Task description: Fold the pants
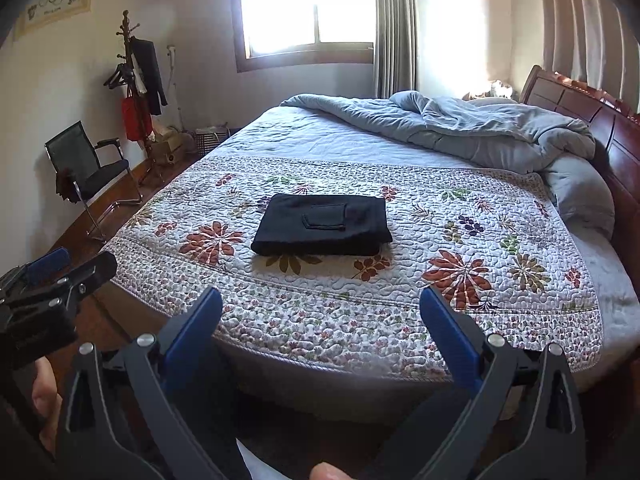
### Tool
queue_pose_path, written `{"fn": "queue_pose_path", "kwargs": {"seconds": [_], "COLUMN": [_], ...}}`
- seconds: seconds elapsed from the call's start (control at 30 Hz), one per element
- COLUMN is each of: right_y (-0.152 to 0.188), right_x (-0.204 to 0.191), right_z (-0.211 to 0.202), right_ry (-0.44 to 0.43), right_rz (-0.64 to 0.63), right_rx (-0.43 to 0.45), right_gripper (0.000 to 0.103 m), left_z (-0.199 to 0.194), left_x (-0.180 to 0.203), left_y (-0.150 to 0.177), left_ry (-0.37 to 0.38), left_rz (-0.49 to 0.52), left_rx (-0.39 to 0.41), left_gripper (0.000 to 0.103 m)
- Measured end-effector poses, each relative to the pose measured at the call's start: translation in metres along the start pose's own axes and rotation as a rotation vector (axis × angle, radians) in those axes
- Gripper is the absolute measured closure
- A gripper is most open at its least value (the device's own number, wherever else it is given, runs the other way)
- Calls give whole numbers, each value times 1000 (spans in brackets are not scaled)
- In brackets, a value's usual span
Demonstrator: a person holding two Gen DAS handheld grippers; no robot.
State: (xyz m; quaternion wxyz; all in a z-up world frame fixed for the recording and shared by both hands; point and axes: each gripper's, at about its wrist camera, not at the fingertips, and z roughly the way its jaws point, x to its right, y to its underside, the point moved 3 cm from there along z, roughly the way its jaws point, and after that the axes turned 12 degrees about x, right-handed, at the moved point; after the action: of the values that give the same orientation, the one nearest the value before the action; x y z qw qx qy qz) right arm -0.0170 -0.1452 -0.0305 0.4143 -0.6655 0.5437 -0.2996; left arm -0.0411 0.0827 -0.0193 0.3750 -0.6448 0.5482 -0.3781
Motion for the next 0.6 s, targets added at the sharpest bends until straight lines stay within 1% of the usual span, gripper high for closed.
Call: {"fn": "queue_pose_path", "kwargs": {"seconds": [0.17, 0.6], "right_y": [2, 6], "right_x": [3, 8], "right_z": [1, -7], "right_ry": [3, 15], "right_rz": [3, 8], "right_rx": [-3, 3], "right_gripper": [4, 4], "left_z": [0, -4], "left_x": [1, 5], "left_y": [1, 3], "left_ry": [-12, -9], "left_rz": [6, 20], "left_rx": [4, 5], "left_gripper": [4, 4]}}
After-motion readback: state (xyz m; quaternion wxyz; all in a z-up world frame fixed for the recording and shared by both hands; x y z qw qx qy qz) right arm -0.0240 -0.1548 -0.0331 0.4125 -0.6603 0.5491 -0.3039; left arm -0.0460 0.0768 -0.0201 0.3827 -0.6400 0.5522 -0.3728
